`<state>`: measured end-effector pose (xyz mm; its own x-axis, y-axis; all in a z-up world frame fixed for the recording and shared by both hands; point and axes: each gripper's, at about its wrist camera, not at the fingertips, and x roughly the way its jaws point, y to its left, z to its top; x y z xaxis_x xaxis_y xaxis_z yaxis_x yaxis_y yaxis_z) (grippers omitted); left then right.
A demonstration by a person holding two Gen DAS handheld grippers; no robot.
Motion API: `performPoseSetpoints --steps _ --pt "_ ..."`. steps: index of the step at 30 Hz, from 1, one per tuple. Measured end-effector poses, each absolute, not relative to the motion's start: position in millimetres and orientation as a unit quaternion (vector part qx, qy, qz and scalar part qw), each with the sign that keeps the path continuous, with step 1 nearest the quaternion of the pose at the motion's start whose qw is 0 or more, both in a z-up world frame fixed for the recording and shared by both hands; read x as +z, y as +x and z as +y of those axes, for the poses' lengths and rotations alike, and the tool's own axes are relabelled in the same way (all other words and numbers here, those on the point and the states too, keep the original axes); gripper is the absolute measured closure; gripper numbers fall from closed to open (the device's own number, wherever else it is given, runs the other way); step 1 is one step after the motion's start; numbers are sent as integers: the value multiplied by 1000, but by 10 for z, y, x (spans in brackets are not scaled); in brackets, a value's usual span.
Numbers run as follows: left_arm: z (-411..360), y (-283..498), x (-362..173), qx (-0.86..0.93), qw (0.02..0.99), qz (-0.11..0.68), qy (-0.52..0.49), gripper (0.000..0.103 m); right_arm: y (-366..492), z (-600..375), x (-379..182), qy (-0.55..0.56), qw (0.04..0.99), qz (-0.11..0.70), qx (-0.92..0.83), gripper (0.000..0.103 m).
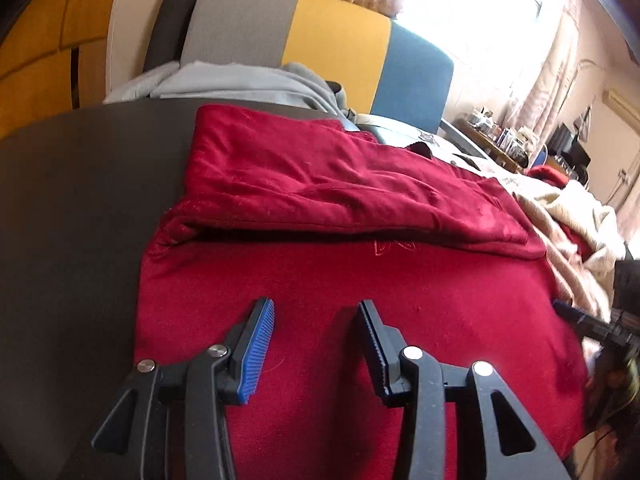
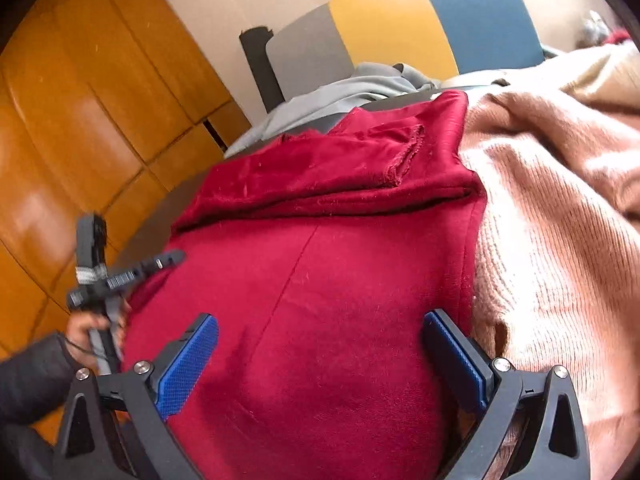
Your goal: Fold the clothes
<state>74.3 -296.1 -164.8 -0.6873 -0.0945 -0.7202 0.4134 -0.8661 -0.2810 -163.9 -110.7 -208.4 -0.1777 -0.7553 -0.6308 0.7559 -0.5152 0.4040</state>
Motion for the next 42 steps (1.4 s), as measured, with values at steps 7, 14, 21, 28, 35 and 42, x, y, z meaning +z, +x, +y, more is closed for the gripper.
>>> performPoseSetpoints --steps 7,14,21,28,35,42 --pt "-2859 1156 -1478 -887 126 280 344 58 -1476 -890 -2074 389 517 -20 -762 0" --pt "-2767 2328 -1487 -878 141 318 329 57 -1405 -827 -2061 368 525 -26 -767 0" --pt "-2724 2998 -1732 -850 161 340 368 55 -1383 -893 -2031 373 513 -2 -773 0" --pt "-2672 2993 -1981 -839 140 344 397 54 -1169 -892 -1871 403 473 54 -781 0" --pt "-2613 2929 -2170 -834 105 350 413 54 -926 -119 -1697 464 478 4 -746 0" --pt "-2501 2800 -2214 -837 71 336 425 53 -690 469 -2123 573 448 -16 -686 2"
